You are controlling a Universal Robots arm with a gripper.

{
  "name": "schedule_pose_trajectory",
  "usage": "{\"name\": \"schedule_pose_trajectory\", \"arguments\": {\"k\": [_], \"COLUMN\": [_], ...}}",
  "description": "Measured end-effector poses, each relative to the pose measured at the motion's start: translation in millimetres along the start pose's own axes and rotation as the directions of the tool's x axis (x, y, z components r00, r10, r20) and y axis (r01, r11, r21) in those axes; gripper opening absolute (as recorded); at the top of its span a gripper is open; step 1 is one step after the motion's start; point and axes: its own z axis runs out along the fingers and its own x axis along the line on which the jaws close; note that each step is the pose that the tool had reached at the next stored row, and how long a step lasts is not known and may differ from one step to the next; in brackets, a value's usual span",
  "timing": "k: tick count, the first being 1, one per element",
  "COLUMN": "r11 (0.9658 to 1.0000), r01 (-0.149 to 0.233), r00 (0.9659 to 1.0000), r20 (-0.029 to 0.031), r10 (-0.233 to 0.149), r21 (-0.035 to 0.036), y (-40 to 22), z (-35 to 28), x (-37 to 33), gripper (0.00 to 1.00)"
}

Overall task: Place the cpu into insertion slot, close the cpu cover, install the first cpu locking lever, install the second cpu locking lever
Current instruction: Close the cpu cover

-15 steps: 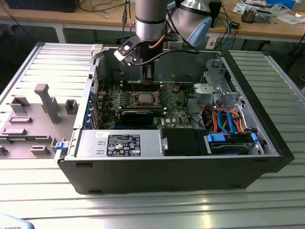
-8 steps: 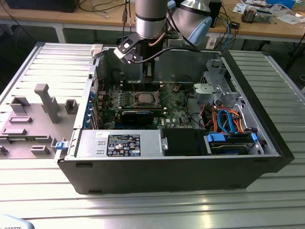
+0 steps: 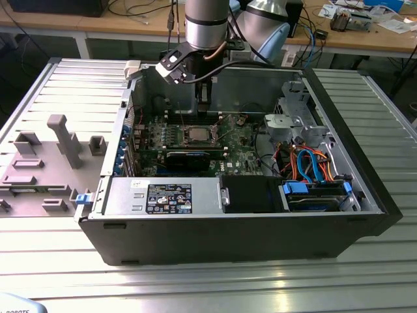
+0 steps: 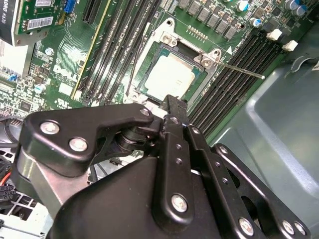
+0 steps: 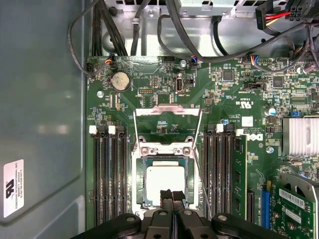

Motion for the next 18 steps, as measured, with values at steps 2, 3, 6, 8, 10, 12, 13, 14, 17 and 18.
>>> {"name": "schedule_pose_trajectory", "arguments": {"k": [2,3,6,8,10,12,13,14,17,18], "r11": [1.0,1.0,1.0,1.0,1.0,1.0,1.0,1.0,1.0,1.0], "r01": [0.0,0.0,0.0,0.0,0.0,0.0,0.0,0.0,0.0,0.0], "r00": [1.0,1.0,1.0,1.0,1.0,1.0,1.0,1.0,1.0,1.0], "r20": [0.0,0.0001,0.0001,0.0001,0.0001,0.0,0.0,0.0,0.0,0.0001], "r10": [0.0,0.0,0.0,0.0,0.0,0.0,0.0,0.0,0.0,0.0], "r21": [0.0,0.0,0.0,0.0001,0.0,0.0,0.0,0.0,0.0,0.0], "y": [0.0,0.0,0.5,1.9,2.7,4.0,4.2,4.2,4.3,4.4], "z": [0.0,0.0,0.0,0.0,0.0,0.1,0.1,0.1,0.1,-0.4], "x": [0.0,0.0,0.0,0.0,0.0,0.0,0.0,0.0,0.0,0.1], "gripper": [0.11,0.11,0.11,0.11,0.11,0.11,0.11,0.11,0.11,0.11]}}
